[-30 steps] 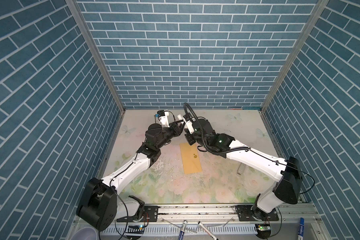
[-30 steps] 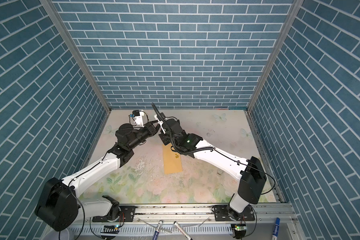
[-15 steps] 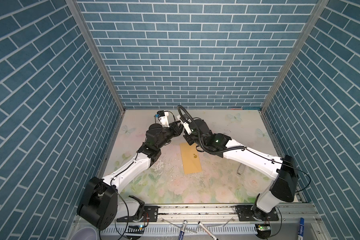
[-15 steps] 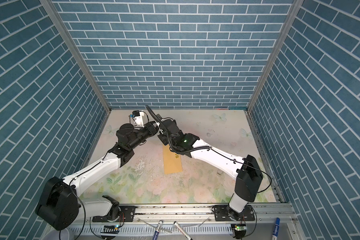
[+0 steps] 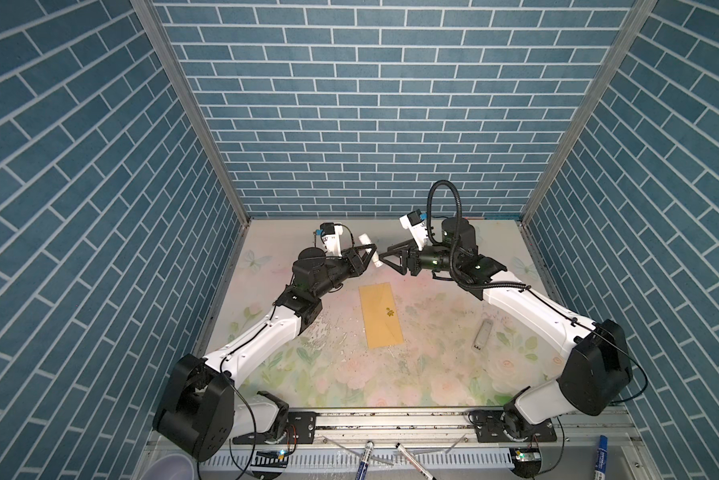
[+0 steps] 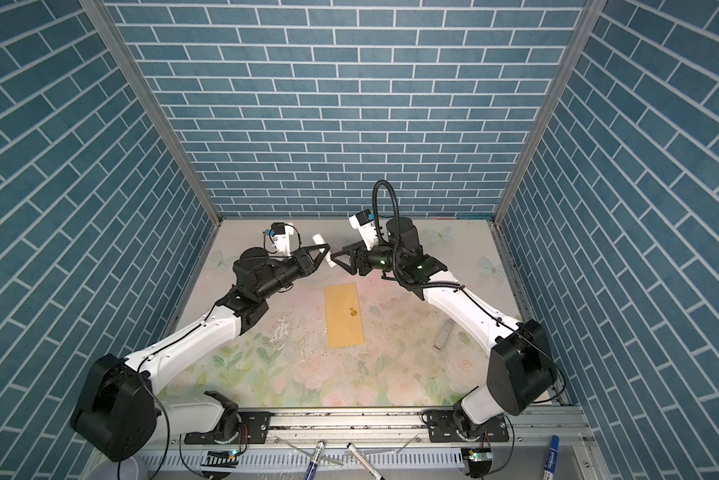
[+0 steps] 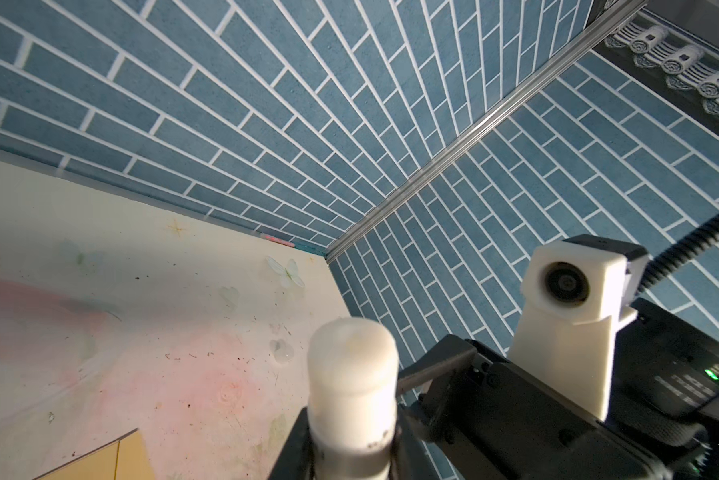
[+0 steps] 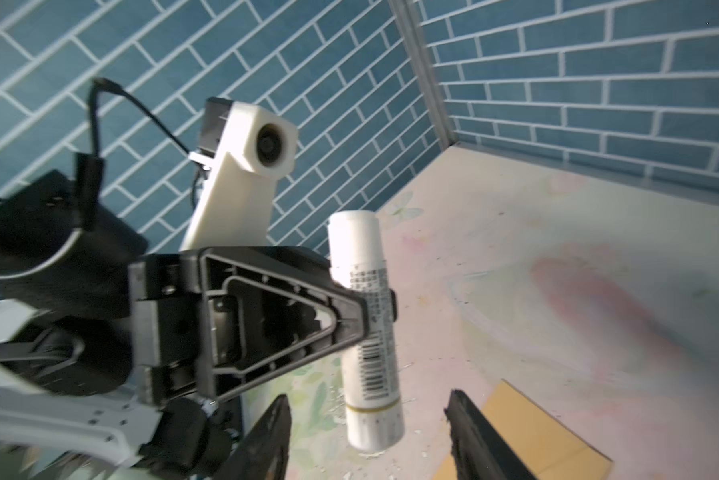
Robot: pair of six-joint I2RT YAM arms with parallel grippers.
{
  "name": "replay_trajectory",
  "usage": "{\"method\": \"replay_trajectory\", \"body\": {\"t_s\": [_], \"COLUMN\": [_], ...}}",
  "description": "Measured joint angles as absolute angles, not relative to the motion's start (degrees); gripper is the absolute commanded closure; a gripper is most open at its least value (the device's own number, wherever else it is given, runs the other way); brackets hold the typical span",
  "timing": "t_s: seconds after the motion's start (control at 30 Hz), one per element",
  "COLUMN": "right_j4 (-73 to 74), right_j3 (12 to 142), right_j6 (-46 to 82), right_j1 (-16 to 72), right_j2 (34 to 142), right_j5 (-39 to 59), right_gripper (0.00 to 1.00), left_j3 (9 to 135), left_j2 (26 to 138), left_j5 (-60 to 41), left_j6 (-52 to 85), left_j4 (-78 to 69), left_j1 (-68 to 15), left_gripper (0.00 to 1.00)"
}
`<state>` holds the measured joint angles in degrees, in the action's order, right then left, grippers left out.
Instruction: Place the letter into the envelope and seal it
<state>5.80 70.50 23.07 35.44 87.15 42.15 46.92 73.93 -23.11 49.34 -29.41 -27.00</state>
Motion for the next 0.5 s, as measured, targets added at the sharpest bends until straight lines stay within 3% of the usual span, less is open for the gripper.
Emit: {"method": "replay_trajectory", "body": {"t_s": [0.2, 0.5], "right_j4": [12.4, 14.6], "right_j3": [70.0, 69.5], "right_j6": [29.5, 31.6], "right_j1": [34.7, 34.1], "right_j2": [90.3, 92.1], "right_j5": [51.1, 53.3], "right_gripper": [0.44, 0.51], "left_j3": [47.0, 47.0], "left_j2": [73.9, 73.9], "left_j5": [-23.6, -23.9], "left_j6": [49.8, 50.4], "left_j4": [-29.4, -29.4], "left_j1": [-27.0, -26.9], "left_gripper": [1.0, 1.0]}}
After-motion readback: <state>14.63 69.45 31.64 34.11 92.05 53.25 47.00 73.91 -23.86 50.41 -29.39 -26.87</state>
